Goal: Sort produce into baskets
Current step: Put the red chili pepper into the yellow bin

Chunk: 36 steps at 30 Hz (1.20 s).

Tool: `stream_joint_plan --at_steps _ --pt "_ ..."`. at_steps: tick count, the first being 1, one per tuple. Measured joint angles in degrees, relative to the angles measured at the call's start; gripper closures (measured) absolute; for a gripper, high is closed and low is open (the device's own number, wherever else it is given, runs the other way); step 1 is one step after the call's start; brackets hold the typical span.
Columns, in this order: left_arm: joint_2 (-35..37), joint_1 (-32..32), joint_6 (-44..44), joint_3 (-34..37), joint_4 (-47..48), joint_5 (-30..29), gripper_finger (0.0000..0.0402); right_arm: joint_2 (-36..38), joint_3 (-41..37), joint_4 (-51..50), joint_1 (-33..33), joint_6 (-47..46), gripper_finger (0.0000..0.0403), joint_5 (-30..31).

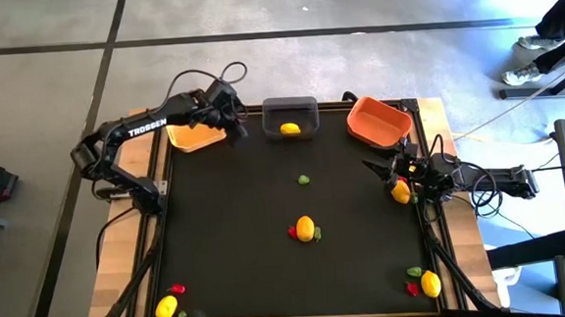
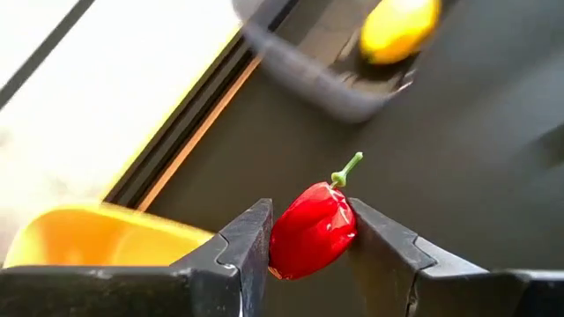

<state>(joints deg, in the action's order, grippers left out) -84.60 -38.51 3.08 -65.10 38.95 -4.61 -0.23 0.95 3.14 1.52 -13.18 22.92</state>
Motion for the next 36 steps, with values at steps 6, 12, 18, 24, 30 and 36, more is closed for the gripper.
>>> stream_joint_plan --at_steps 6,12,18,24,30,36 --pt "-0.02 -3.54 -0.38 0.0 2.39 -4.74 0.0267 0.0 0.0 0.02 0.0 -0.01 0.0189 0.0" --pt "-0.2 -6.86 -0.94 0.0 2.45 -5.36 0.0267 0.0 0.0 0.02 0.0 0.0 0.0189 0.0" --pt "-0.2 -9.4 -1.29 0.0 2.48 -5.35 0.0267 0.0 0.0 0.02 0.0 0.0 0.0189 0.0" --pt "-0.2 -10.6 -2.18 0.02 2.93 -5.54 0.0267 0.0 0.0 0.02 0.0 0.01 0.0189 0.0" --pt "-0.22 -11.64 -2.35 3.77 1.79 -5.66 0.0267 0.0 0.0 0.02 0.0 0.01 0.0189 0.0" --pt "-0.22 -12.27 -3.43 8.07 0.06 -5.73 0.0267 -0.01 -0.02 0.09 0.0 0.03 0.0189 0.02"
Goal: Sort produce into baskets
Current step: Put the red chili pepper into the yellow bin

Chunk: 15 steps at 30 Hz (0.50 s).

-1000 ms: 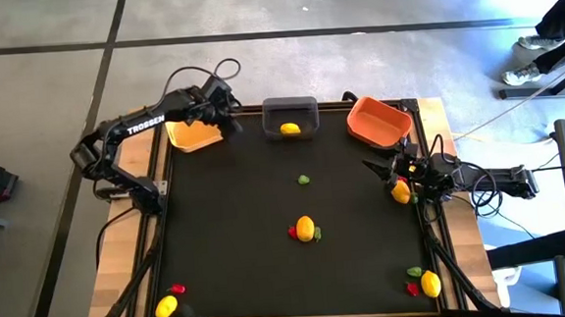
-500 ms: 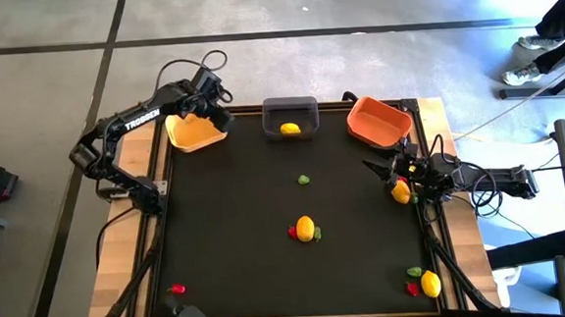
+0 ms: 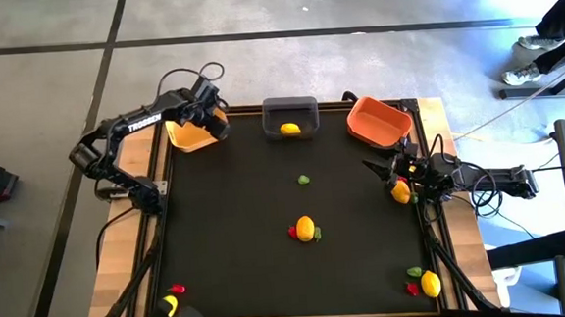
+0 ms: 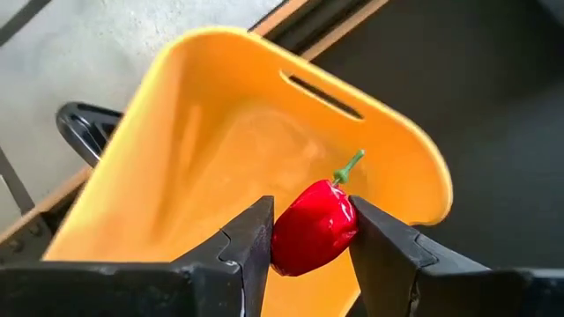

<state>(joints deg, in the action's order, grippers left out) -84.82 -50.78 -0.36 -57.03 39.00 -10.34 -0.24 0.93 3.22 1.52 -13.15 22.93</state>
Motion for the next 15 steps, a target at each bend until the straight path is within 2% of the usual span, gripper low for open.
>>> stream_joint_plan --at_steps 15 --pt "0.0 0.0 1.41 8.91 -10.39 0.02 0.0267 0.01 0.0 0.04 0.0 -0.02 0.0189 0.01"
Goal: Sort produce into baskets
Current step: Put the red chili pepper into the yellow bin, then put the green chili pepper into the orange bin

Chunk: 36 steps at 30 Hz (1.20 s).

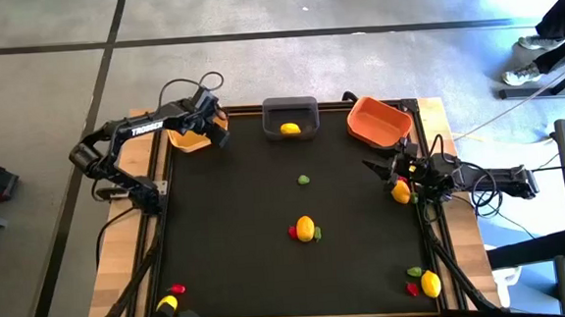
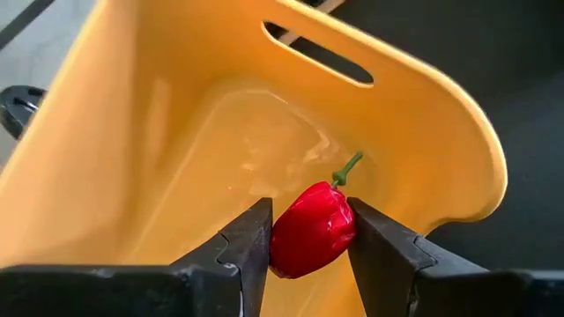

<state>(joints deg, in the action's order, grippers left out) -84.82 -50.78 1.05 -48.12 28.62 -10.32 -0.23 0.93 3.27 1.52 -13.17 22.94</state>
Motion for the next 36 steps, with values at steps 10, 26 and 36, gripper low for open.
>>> stream_joint_plan --at_steps 10,26,36 --pt "0.0 0.0 0.75 3.5 -0.61 -0.07 0.0267 -0.01 0.0 0.02 0.0 0.11 0.0189 0.0" --pt "0.0 -1.84 0.34 4.03 -2.14 -0.31 0.02 0.0 0.0 0.02 0.0 0.13 0.0189 -0.01" --pt "0.26 -1.84 2.14 4.03 -1.84 -0.4 0.0201 -0.02 0.0 0.02 0.0 0.15 0.0189 -0.02"
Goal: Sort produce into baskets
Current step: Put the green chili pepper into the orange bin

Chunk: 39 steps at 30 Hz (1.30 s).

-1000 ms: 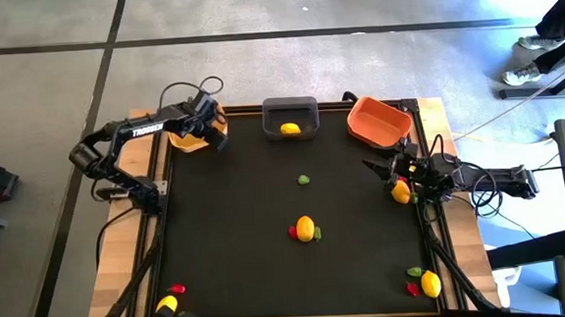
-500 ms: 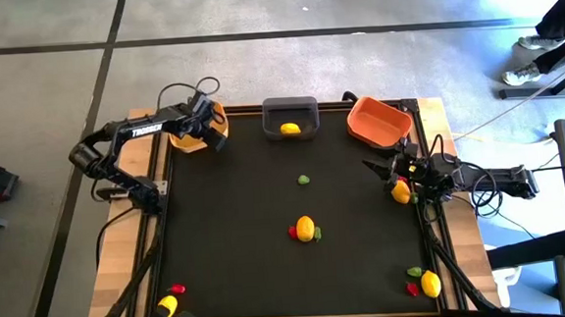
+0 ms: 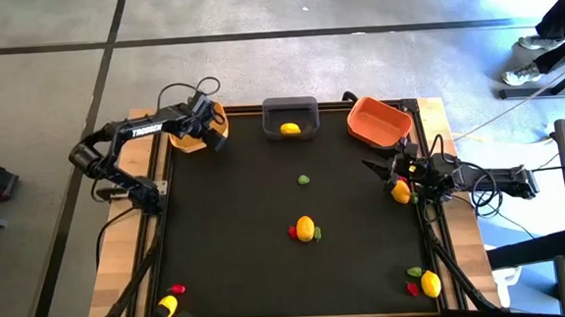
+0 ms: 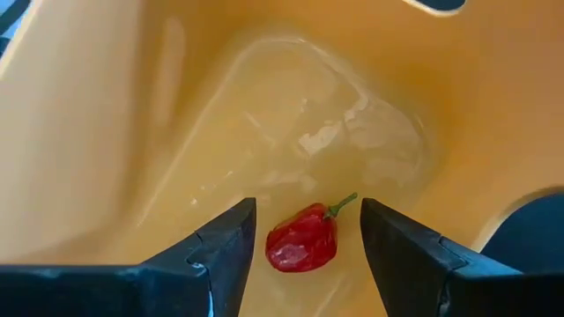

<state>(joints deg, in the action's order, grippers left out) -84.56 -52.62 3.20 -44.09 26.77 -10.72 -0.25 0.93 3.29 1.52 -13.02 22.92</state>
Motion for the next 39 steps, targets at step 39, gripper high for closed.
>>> stream_joint_plan --at_steps 39 --pt "18.08 19.35 -4.86 0.0 -14.81 16.33 0.0198 0.0 0.0 0.46 0.02 -0.21 0.0189 1.75"
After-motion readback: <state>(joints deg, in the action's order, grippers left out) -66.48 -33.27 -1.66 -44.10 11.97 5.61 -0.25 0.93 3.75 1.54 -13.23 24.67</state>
